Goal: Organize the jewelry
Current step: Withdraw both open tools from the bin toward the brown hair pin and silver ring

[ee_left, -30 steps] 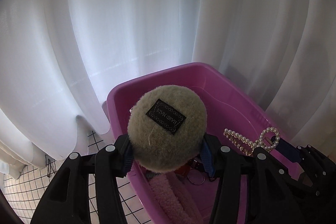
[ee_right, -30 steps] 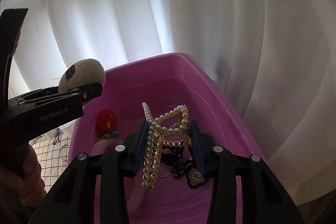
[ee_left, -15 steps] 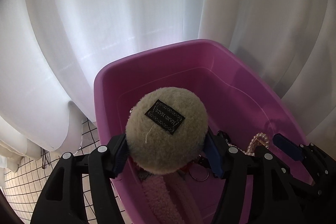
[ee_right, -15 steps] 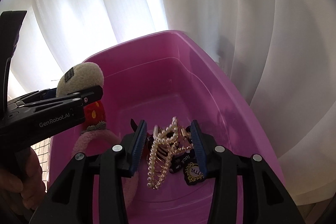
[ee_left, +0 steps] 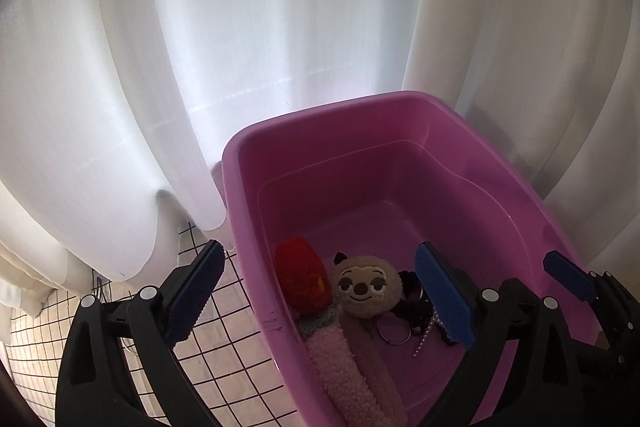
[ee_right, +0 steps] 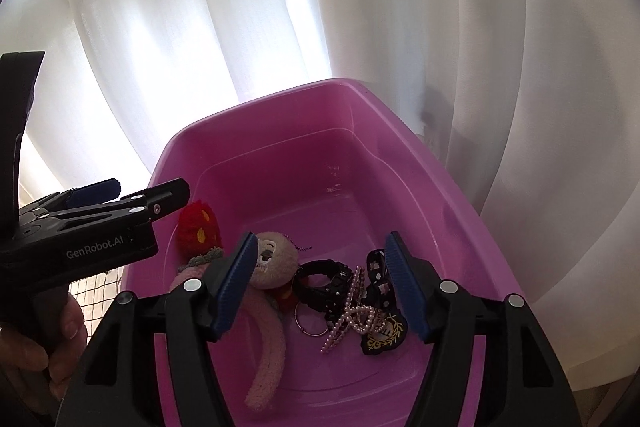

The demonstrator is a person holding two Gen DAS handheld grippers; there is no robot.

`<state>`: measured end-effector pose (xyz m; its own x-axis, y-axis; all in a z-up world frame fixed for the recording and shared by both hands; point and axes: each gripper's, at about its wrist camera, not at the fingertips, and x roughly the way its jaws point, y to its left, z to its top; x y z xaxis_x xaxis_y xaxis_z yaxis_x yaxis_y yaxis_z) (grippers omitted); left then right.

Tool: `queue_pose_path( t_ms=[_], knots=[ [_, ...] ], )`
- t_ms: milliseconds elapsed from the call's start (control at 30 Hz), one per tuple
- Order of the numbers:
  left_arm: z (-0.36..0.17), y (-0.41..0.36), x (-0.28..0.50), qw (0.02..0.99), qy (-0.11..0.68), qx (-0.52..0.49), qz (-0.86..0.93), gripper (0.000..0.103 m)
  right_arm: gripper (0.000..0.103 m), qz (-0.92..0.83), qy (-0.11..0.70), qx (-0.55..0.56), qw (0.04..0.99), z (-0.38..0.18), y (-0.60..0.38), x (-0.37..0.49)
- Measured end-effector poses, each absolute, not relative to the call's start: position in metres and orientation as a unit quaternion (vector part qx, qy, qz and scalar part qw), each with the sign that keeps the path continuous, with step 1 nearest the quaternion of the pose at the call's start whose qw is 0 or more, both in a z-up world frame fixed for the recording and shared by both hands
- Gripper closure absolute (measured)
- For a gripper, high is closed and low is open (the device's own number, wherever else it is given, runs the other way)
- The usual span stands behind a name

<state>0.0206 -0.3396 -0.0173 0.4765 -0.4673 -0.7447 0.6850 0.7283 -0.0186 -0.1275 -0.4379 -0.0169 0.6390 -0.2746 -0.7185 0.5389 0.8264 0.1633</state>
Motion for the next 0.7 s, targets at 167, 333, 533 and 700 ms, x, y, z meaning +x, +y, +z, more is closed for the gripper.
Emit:
queue_pose_path(
  t_ms=[167,333,533,700],
  knots=[
    [0.0,-0.31,0.021,0.859,0.365,0.117,-0.339,0.006,0.037,-0.221,0.341,0.178,0.896,-0.003,-0.419,-0.131],
    [0.016,-0.26,0.02,0.875,0.34,0.078,-0.335,0.006,0.034,-0.181,0.33,0.19,0.907,0.002,-0.394,-0.126],
    [0.022,-0.191,0.026,0.888,0.331,0.051,-0.314,0.006,0.028,-0.116,0.303,0.185,0.928,0.017,-0.344,-0.113],
    [0.017,-0.12,0.035,0.908,0.315,0.055,-0.269,0.006,0.023,-0.057,0.284,0.145,0.946,0.033,-0.284,-0.097]
  ],
)
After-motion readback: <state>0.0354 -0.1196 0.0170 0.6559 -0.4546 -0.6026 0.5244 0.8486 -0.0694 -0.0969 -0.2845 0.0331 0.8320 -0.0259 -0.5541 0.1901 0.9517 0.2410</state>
